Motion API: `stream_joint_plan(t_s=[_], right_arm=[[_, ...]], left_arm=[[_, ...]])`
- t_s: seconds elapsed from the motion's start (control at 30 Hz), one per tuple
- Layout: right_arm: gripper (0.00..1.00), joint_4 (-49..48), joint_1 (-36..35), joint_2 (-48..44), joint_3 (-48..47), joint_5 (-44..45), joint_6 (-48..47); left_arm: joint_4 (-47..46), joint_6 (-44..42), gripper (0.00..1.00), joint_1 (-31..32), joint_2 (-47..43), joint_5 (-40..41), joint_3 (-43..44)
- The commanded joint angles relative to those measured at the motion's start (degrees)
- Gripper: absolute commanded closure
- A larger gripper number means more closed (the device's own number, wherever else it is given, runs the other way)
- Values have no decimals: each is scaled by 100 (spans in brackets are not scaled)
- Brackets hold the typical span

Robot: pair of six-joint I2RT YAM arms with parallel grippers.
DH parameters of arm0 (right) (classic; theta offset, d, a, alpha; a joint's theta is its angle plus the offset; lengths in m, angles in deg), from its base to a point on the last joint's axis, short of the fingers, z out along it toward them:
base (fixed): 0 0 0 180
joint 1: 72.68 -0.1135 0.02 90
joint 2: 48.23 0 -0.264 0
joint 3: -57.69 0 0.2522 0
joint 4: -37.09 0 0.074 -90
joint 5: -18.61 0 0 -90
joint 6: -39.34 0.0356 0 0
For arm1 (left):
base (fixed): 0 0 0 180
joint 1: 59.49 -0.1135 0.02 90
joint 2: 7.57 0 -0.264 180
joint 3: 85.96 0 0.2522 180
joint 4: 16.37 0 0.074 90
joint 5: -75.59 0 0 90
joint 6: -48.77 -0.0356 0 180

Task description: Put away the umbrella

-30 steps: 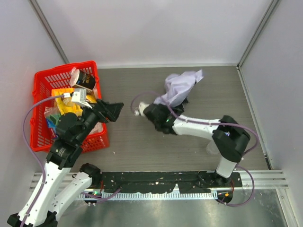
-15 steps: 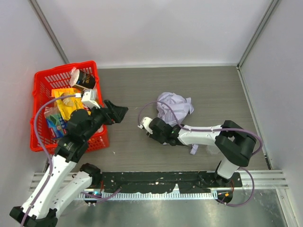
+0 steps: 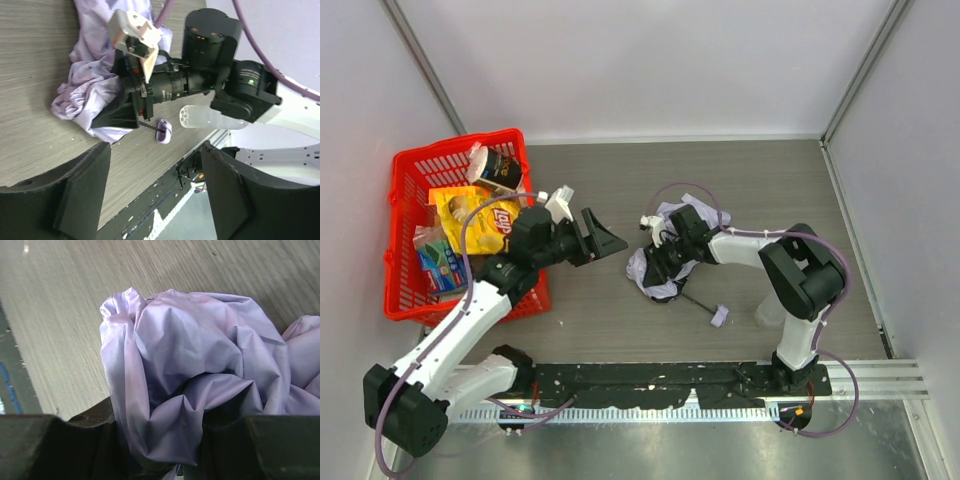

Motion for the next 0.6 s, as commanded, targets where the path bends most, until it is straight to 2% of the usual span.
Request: stream_joint_plan(t_s=[0.0,0.1,0.23,0.3,0.33,0.4,0.57], right_arm=[[99,499,161,575,257,-1056,100],[99,349,311,557,293,-1259,74],[99,332,408,496,284,-1321,-58],[99,253,461,504,284,-1260,-93],[99,235,452,531,284,-1242,-93],[99,209,452,513,284,-1154,-119],[99,226,452,408,284,-1075,-172]], left_arm=[[-807,710,23,544,190,301,-167],[-1055,1300,23,1090,532,1205,-344],[-511,2160,23,1338,1042,2033,-177],[-99,2714,13,1338,1289,2621,-81],[-44,2960,8,1338,1368,2711,-54],[-167,3347,2,1303,1622,2616,-63],[53,3736,0,1303,2659,1965,385]])
